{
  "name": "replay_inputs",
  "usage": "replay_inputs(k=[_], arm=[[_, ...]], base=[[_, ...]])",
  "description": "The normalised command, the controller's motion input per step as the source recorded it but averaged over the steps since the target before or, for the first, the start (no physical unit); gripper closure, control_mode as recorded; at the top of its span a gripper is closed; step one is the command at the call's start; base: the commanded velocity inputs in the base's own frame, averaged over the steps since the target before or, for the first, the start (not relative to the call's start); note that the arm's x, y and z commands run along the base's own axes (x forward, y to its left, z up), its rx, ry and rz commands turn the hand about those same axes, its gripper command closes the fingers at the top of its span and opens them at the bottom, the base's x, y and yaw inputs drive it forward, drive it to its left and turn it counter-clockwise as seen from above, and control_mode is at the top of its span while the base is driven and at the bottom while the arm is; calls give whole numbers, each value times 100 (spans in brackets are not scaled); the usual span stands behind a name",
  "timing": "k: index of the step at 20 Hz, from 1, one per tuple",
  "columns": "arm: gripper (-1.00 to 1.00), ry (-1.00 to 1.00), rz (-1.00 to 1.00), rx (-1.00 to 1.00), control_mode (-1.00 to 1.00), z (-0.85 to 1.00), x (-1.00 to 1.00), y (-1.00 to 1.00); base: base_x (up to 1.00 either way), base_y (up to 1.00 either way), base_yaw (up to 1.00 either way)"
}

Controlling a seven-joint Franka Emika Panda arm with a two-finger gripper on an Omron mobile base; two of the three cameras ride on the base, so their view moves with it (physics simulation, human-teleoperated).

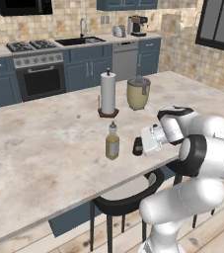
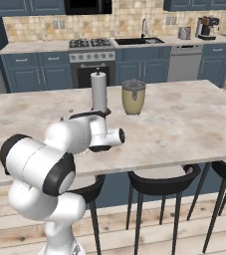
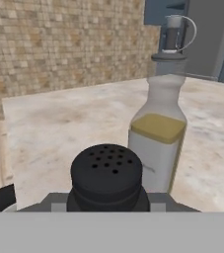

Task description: Move the oil and vinegar bottle and shaker from the cabinet to the dining counter.

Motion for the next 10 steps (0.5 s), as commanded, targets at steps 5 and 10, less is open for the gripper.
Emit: replay_inputs(k=[5, 10], arm=[[100, -6, 1, 0, -100, -18, 12, 0], [100, -6, 3, 0, -100, -14, 6, 0]], base=[[0, 0, 0], [0, 0, 0]])
